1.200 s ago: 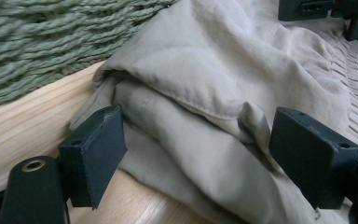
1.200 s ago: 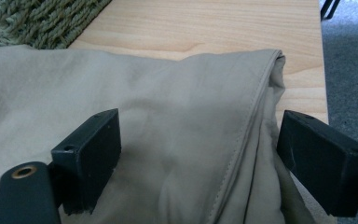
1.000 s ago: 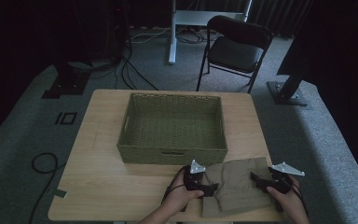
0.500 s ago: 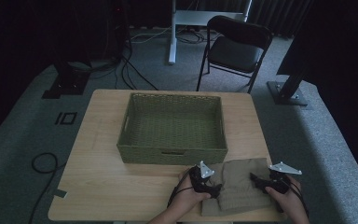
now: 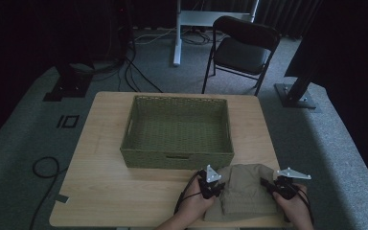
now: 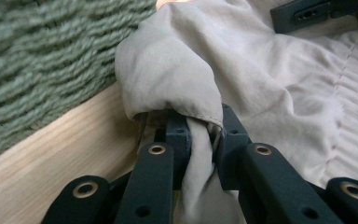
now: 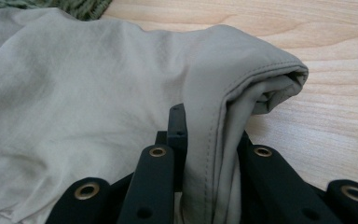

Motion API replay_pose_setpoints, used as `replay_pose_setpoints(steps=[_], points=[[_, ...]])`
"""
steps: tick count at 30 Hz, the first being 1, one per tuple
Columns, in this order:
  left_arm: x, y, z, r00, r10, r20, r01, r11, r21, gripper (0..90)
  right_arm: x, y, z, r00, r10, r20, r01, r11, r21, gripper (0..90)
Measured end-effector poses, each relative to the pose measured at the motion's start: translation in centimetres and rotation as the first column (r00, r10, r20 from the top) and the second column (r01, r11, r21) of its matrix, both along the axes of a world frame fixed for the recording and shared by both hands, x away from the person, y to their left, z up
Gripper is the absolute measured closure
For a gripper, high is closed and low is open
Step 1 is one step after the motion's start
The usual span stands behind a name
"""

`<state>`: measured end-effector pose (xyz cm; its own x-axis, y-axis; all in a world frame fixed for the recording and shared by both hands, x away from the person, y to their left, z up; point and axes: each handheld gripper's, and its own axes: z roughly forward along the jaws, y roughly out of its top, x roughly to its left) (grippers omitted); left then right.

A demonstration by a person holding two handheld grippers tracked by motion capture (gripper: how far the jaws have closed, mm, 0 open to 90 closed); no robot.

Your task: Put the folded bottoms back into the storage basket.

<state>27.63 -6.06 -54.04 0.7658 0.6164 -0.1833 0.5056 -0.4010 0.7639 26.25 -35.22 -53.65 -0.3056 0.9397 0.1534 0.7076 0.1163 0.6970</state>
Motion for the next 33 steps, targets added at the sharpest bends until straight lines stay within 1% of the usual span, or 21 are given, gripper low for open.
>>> replay_pose_setpoints(steps=[2,3,4,5,6,7,11,17,19,20,21,22,24,25,26,27,28,29,30,32,33], points=[[0.0,0.0,0.6,1.0,-0.004,0.001,0.004,1.0,-0.006,80.0,-0.2,-0.2,0.4,1.0,-0.008,0.001,0.008,0.9997,0.024,79.4],[0.0,0.0,0.9,1.0,-0.006,0.006,0.006,0.9999,-0.013,80.0,-0.2,-0.3,0.6,1.0,-0.007,0.0,0.007,0.9996,0.028,79.4],[-0.1,0.0,1.2,0.9998,-0.013,0.014,0.013,0.9999,-0.007,80.1,-0.4,-0.4,0.8,0.9999,-0.01,0.005,0.01,0.999,0.044,79.5],[-0.1,0.0,1.4,0.9997,-0.02,0.017,0.02,0.9998,-0.007,80.1,-0.5,-0.5,1.1,0.9999,-0.01,0.008,0.009,0.999,0.045,79.6],[-0.2,0.0,1.6,0.9997,-0.017,0.019,0.018,0.9997,-0.018,80.1,-0.6,-0.6,1.2,0.9999,-0.007,0.009,0.007,0.999,0.045,79.6],[-0.2,0.0,1.8,0.9992,-0.024,0.03,0.025,0.9997,-0.006,80.2,-0.7,-0.6,1.5,0.9998,-0.009,0.019,0.008,0.9986,0.053,79.7],[-0.3,0.3,2.5,0.9993,-0.028,0.024,0.028,0.9993,-0.023,80.5,-1.2,-0.7,2.9,0.9993,0.0,0.036,-0.003,0.9975,0.07,79.8],[-0.4,0.8,4.3,0.9985,-0.04,0.036,0.041,0.9982,-0.043,80.7,-2.0,-0.7,5.0,0.998,0.012,0.062,-0.018,0.995,0.099,80.1],[-0.3,1.1,5.2,0.9983,-0.041,0.04,0.044,0.9976,-0.054,80.7,-2.2,-0.7,5.8,0.9965,0.014,0.082,-0.023,0.9935,0.111,80.2],[-0.3,1.1,5.2,0.9983,-0.041,0.04,0.044,0.9976,-0.054,80.7,-2.2,-0.7,5.8,0.9965,0.014,0.082,-0.023,0.9935,0.111,80.2],[-0.3,1.3,6.2,0.9976,-0.045,0.053,0.048,0.9969,-0.062,80.8,-2.5,-0.6,6.8,0.9944,0.013,0.105,-0.026,0.9924,0.12,80.3],[-0.2,1.5,6.8,0.997,-0.052,0.058,0.055,0.9965,-0.062,80.8,-2.5,-0.6,7.0,0.9937,0.014,0.111,-0.027,0.9924,0.12,80.3],[-0.2,1.8,7.5,0.9962,-0.049,0.073,0.054,0.9959,-0.073,80.8,-2.6,-0.5,7.8,0.9911,0.016,0.132,-0.033,0.9911,0.129,80.3],[-0.2,1.8,7.5,0.9962,-0.049,0.073,0.054,0.9959,-0.073,80.8,-2.6,-0.5,7.8,0.9911,0.016,0.132,-0.033,0.9911,0.129,80.3],[0.0,2.1,8.4,0.9953,-0.049,0.083,0.056,0.9951,-0.082,80.8,-2.7,-0.4,8.7,0.9884,0.018,0.151,-0.04,0.9883,0.147,80.4],[0.0,2.1,8.4,0.9953,-0.049,0.083,0.056,0.9951,-0.082,80.8,-2.7,-0.4,8.7,0.9884,0.018,0.151,-0.04,0.9883,0.147,80.4],[0.2,2.4,9.1,0.9942,-0.049,0.096,0.057,0.9951,-0.081,80.8,-2.6,-0.3,9.4,0.9858,0.022,0.167,-0.048,0.9876,0.15,80.4],[0.4,2.6,9.6,0.9934,-0.045,0.106,0.054,0.9949,-0.085,80.8,-2.5,-0.2,9.7,0.9845,0.022,0.174,-0.05,0.9862,0.158,80.4],[0.4,2.6,9.6,0.9934,-0.045,0.106,0.054,0.9949,-0.085,80.8,-2.5,-0.2,9.7,0.9845,0.022,0.174,-0.05,0.9862,0.158,80.4],[0.7,2.9,10.4,0.9919,-0.042,0.12,0.052,0.9955,-0.08,80.8,-2.3,0.1,10.5,0.9812,0.03,0.191,-0.061,0.9852,0.16,80.5],[1.0,3.3,11.0,0.9907,-0.038,0.13,0.049,0.9957,-0.079,80.8,-2.0,0.4,11.2,0.9781,0.035,0.205,-0.069,0.9847,0.16,80.5]])
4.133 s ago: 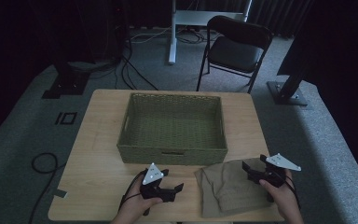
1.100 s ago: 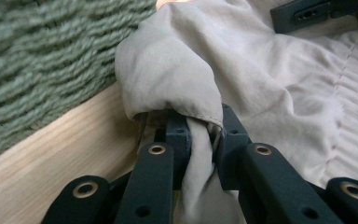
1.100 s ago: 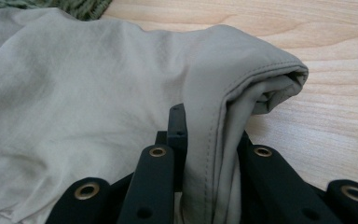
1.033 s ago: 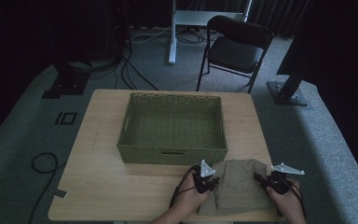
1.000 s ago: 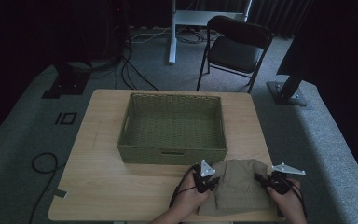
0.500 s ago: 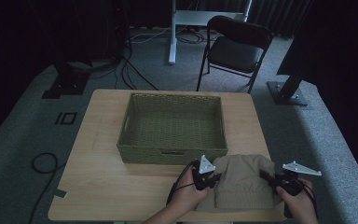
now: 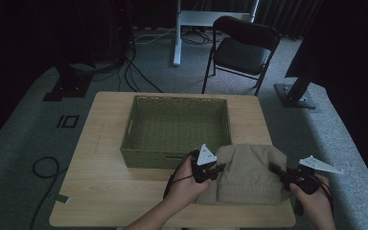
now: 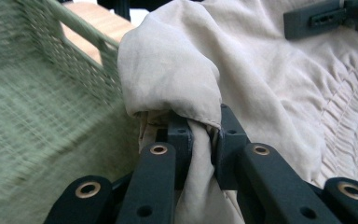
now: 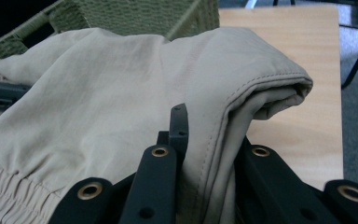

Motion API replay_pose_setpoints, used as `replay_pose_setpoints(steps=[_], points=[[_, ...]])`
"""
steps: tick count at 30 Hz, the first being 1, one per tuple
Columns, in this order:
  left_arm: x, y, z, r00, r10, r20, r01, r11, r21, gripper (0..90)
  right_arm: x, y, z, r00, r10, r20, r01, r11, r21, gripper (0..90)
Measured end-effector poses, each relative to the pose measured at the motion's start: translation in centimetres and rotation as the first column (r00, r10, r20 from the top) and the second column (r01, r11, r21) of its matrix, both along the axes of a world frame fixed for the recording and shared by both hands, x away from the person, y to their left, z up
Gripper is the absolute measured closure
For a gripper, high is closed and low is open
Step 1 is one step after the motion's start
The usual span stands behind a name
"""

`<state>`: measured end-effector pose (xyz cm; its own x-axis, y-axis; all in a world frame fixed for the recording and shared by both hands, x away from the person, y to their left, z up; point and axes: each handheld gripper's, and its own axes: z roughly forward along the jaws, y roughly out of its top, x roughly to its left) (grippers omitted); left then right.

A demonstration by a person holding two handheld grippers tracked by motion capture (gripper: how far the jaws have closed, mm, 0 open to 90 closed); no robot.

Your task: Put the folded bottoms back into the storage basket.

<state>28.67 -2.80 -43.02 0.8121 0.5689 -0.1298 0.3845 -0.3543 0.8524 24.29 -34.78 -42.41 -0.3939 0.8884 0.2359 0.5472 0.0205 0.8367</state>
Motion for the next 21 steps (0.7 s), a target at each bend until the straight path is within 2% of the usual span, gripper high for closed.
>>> replay_pose_setpoints(steps=[6,7,9,10,12,21], points=[[0.8,1.1,1.4,0.9997,0.018,0.015,-0.018,0.9998,-0.01,80.8,1.1,1.2,2.0,0.9994,0.021,0.028,-0.021,0.9997,0.01,80.5],[1.1,1.6,1.8,0.9995,0.028,0.016,-0.028,0.9993,-0.026,80.8,1.4,1.4,2.3,0.9992,0.025,0.033,-0.025,0.9996,0.01,80.6],[1.3,1.9,2.1,0.9994,0.031,0.018,-0.03,0.9993,-0.024,80.8,1.5,1.6,2.5,0.9991,0.025,0.035,-0.025,0.9997,0.006,80.5],[1.6,2.4,2.5,0.999,0.043,0.016,-0.042,0.9983,-0.04,80.8,2.1,2.1,3.1,0.9988,0.03,0.04,-0.03,0.9994,0.014,80.6],[2.0,3.0,3.1,0.9983,0.055,0.02,-0.054,0.9975,-0.045,80.8,2.6,2.5,3.6,0.9982,0.034,0.048,-0.035,0.9993,0.015,80.6],[3.4,5.0,4.4,0.9945,0.098,0.037,-0.096,0.9947,-0.036,80.9,4.4,4.3,4.2,0.9965,0.052,0.066,-0.055,0.9976,0.042,80.6]])
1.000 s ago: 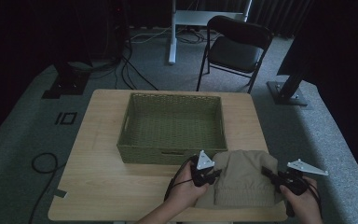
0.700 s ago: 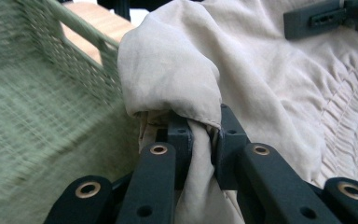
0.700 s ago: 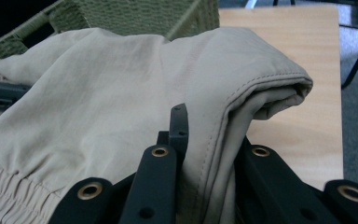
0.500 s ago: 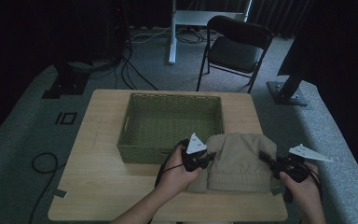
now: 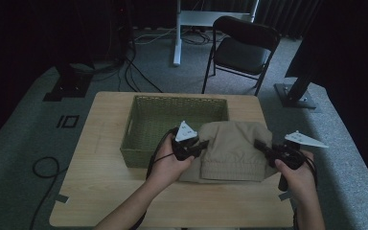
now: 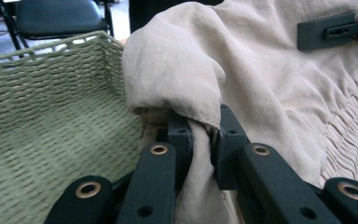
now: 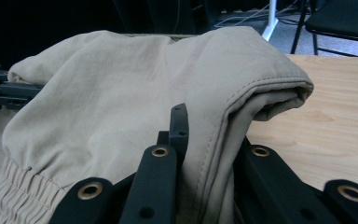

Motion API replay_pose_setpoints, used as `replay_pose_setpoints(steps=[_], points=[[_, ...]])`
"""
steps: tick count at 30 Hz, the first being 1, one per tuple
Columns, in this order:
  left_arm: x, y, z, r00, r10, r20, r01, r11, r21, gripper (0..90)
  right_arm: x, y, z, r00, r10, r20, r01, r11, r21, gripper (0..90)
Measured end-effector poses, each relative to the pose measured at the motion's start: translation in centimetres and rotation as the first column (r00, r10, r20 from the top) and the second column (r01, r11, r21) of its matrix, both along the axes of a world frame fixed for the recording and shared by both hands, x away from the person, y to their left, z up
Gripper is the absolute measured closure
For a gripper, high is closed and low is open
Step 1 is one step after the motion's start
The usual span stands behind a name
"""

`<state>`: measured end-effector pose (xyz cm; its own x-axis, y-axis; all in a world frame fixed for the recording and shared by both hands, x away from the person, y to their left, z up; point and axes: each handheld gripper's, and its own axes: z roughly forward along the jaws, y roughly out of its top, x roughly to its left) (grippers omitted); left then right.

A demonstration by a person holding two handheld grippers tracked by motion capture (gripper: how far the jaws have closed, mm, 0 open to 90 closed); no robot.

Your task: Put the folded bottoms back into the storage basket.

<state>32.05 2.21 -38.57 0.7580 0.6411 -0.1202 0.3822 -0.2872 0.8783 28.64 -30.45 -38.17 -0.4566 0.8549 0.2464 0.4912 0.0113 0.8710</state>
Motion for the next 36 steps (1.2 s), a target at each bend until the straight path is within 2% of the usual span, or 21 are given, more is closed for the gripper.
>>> replay_pose_setpoints(steps=[5,11,21,30,36], points=[[0.9,1.1,0.7,0.9997,0.025,0.005,-0.025,0.9997,0.005,80.9,1.2,1.3,0.5,0.9999,0.007,0.009,-0.007,0.9999,0.012,80.6],[1.9,2.5,1.6,0.9984,0.056,0.011,-0.056,0.9984,0.008,80.9,2.4,2.9,1.3,0.9997,0.012,0.023,-0.012,0.9999,0.0,80.6],[3.2,4.6,2.8,0.9948,0.093,0.041,-0.093,0.9955,0.015,80.9,4.4,5.2,1.8,0.9989,0.016,0.043,-0.016,0.9999,0.003,80.5],[4.8,6.8,3.3,0.9883,0.142,0.057,-0.143,0.9896,0.017,80.9,6.5,7.7,2.3,0.998,0.03,0.055,-0.03,0.9995,0.006,80.5],[5.6,8.1,3.1,0.9802,0.186,0.067,-0.189,0.9811,0.041,80.8,7.9,9.2,1.8,0.9962,0.036,0.079,-0.037,0.9992,0.017,80.5]])
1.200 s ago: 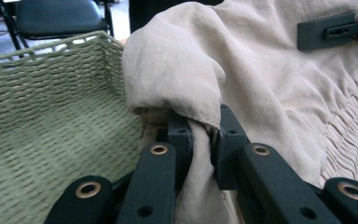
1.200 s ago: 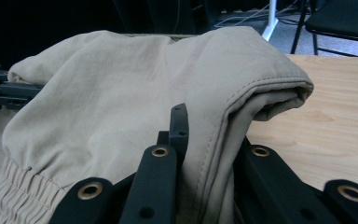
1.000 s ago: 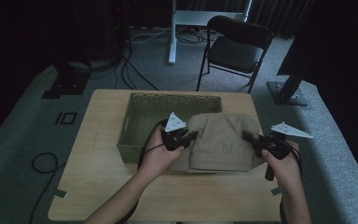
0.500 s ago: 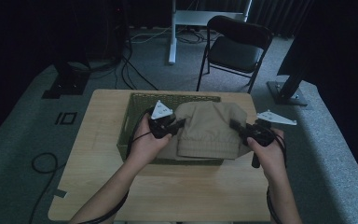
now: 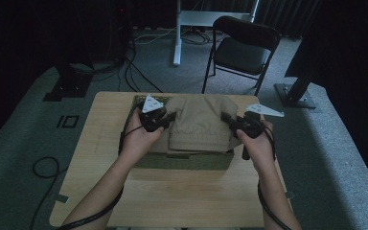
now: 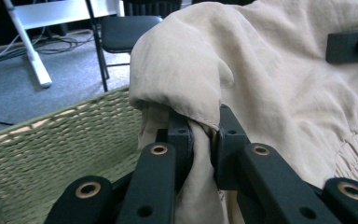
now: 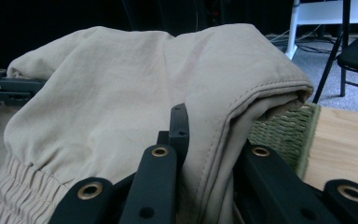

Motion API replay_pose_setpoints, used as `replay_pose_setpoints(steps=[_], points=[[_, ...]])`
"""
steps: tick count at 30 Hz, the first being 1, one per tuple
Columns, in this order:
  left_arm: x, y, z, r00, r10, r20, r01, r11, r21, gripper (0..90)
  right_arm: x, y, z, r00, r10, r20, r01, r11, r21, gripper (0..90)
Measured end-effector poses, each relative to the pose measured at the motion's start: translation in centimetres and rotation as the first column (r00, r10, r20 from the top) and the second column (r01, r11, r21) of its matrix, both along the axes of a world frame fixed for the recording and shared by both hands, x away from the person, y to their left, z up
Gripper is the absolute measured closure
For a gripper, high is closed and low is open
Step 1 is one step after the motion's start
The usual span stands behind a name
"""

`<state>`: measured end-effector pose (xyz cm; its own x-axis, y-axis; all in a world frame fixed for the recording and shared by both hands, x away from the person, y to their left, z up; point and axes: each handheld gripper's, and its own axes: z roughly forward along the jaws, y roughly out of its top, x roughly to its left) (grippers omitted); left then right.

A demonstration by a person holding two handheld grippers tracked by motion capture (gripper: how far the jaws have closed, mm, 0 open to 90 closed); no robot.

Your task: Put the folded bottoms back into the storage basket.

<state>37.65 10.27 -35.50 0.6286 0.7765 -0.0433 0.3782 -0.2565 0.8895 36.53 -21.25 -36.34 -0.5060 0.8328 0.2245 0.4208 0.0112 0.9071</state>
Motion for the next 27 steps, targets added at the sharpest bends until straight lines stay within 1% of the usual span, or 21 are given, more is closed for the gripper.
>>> replay_pose_setpoints(steps=[4,6,8,9,11,15,17,20,21,22,23,25,26,27], points=[[0.8,0.7,-0.1,0.9996,0.021,0.018,-0.021,0.9998,-0.004,80.8,0.9,1.0,-0.6,1.0,0.005,0.005,-0.005,1.0,0.005,80.4],[1.3,1.0,-0.4,0.9993,0.018,0.033,-0.017,0.9997,-0.015,80.8,1.4,1.4,-0.8,1.0,0.003,0.008,-0.003,1.0,0.003,80.4],[1.6,1.1,-0.6,0.9992,0.024,0.032,-0.023,0.9995,-0.022,80.8,1.6,1.5,-0.9,1.0,-0.003,0.007,0.003,1.0,0.001,80.4],[2.0,1.4,-1.1,0.9991,0.029,0.032,-0.028,0.9991,-0.031,80.8,1.9,1.6,-1.0,1.0,-0.003,0.005,0.003,1.0,0.005,80.5],[2.4,1.5,-1.5,0.999,0.033,0.03,-0.031,0.9988,-0.038,80.8,2.5,1.9,-1.2,1.0,-0.007,-0.003,0.007,1.0,0.003,80.4],[3.3,1.8,-2.5,0.998,0.049,0.039,-0.047,0.9974,-0.054,80.8,3.5,2.4,-1.5,0.9999,-0.011,-0.009,0.011,0.9998,-0.014,80.4],[3.7,2.0,-2.8,0.9977,0.06,0.032,-0.058,0.9962,-0.065,80.8,4.0,2.6,-1.7,0.9998,-0.017,-0.01,0.017,0.9998,-0.011,80.4],[4.1,2.2,-3.1,0.9969,0.069,0.038,-0.067,0.996,-0.06,80.8,4.4,2.9,-1.9,0.9998,-0.016,-0.01,0.016,0.9998,-0.009,80.4],[4.6,2.4,-3.5,0.9957,0.084,0.04,-0.081,0.9947,-0.064,80.8,4.7,3.0,-2.1,0.9998,-0.016,-0.009,0.016,0.9998,-0.01,80.4],[4.8,2.5,-3.7,0.9957,0.085,0.036,-0.083,0.9946,-0.063,80.8,5.3,3.3,-2.7,0.9998,-0.015,-0.011,0.015,0.9999,-0.006,80.4],[5.0,2.6,-4.0,0.9952,0.09,0.039,-0.088,0.9939,-0.067,80.8,5.5,3.4,-2.9,0.9998,-0.017,-0.013,0.017,0.9999,-0.003,80.3],[5.4,2.8,-4.4,0.9951,0.095,0.027,-0.093,0.9932,-0.07,80.8,5.9,3.7,-3.6,0.9996,-0.021,-0.019,0.02,0.9998,-0.008,80.3],[5.4,2.8,-4.4,0.9951,0.095,0.027,-0.093,0.9932,-0.07,80.8,5.9,3.7,-3.6,0.9996,-0.021,-0.019,0.02,0.9998,-0.008,80.3],[5.7,2.9,-5.0,0.9946,0.099,0.031,-0.097,0.9929,-0.07,80.8,6.1,3.8,-3.9,0.9994,-0.024,-0.023,0.024,0.9997,-0.009,80.2]])
